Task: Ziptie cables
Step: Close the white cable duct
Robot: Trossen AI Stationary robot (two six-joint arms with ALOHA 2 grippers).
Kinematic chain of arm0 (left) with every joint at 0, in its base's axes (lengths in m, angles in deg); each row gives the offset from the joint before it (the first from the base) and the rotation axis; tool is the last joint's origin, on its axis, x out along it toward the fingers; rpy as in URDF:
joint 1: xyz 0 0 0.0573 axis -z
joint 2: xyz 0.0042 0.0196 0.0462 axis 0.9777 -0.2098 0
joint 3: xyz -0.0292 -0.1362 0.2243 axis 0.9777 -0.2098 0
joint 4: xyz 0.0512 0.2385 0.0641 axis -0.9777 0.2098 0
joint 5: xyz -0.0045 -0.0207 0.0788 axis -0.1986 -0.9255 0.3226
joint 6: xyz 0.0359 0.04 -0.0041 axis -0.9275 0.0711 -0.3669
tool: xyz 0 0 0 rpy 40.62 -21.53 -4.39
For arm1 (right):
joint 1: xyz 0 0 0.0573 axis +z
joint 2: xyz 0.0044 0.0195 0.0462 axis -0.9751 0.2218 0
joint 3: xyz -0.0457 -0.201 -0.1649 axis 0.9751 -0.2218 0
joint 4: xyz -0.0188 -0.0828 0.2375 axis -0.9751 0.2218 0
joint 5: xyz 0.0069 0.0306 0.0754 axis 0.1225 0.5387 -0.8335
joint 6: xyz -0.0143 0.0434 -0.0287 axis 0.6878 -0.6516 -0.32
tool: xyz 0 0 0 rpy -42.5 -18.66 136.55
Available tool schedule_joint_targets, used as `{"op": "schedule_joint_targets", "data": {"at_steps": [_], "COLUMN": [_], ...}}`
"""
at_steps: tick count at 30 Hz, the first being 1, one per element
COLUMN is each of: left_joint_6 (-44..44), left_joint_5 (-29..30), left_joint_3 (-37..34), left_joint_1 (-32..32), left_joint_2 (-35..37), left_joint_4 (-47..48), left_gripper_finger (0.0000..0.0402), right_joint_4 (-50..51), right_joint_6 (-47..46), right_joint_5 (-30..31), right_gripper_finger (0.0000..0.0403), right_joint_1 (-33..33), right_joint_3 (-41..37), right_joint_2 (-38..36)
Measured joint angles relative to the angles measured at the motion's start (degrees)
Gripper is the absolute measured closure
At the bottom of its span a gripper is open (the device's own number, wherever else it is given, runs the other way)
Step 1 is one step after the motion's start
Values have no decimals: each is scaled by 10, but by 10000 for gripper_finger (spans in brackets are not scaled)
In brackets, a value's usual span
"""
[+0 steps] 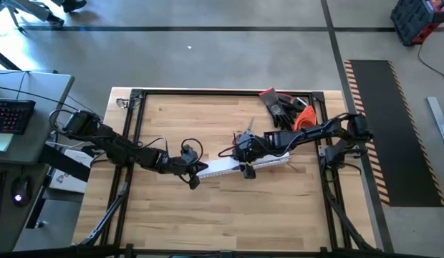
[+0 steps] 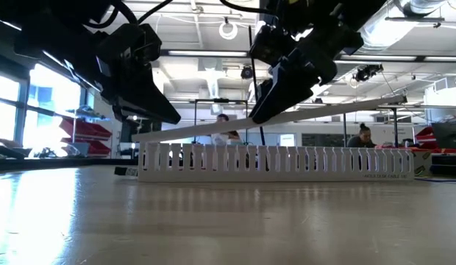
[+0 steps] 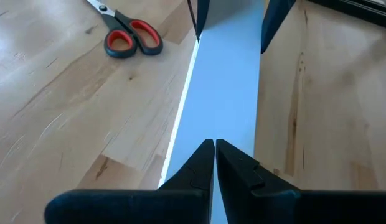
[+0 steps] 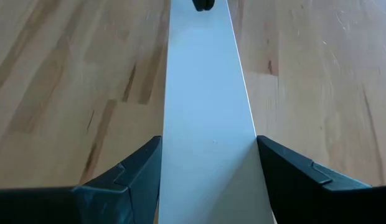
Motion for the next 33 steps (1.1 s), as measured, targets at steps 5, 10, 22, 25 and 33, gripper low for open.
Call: {"op": "schedule_joint_targets", "data": {"at_steps": [5,10,22,25,33], "left_joint_6": [0,1,1,1,1], "left_joint_5": [0,0,-14,-14,-15], "left_joint_3": [0,0,0,0,0], "left_joint_1": [0,0,0,0,0], "left_joint_2": [0,0,0,0,-21], "left_joint_4": [0,0,-1,-1,0], "left_gripper_finger": [402,402,402,402,402], "right_joint_4": [-7,-6,-2,0,12], "right_joint_6": [1,1,2,3,3], "right_joint_5": [0,-1,8,8,9], "right_gripper_finger": [192,192,192,192,192], "right_joint_1": [0,0,2,2,2], "right_joint_3": [0,0,0,0,0], "right_joint_2": [1,0,8,8,8]}}
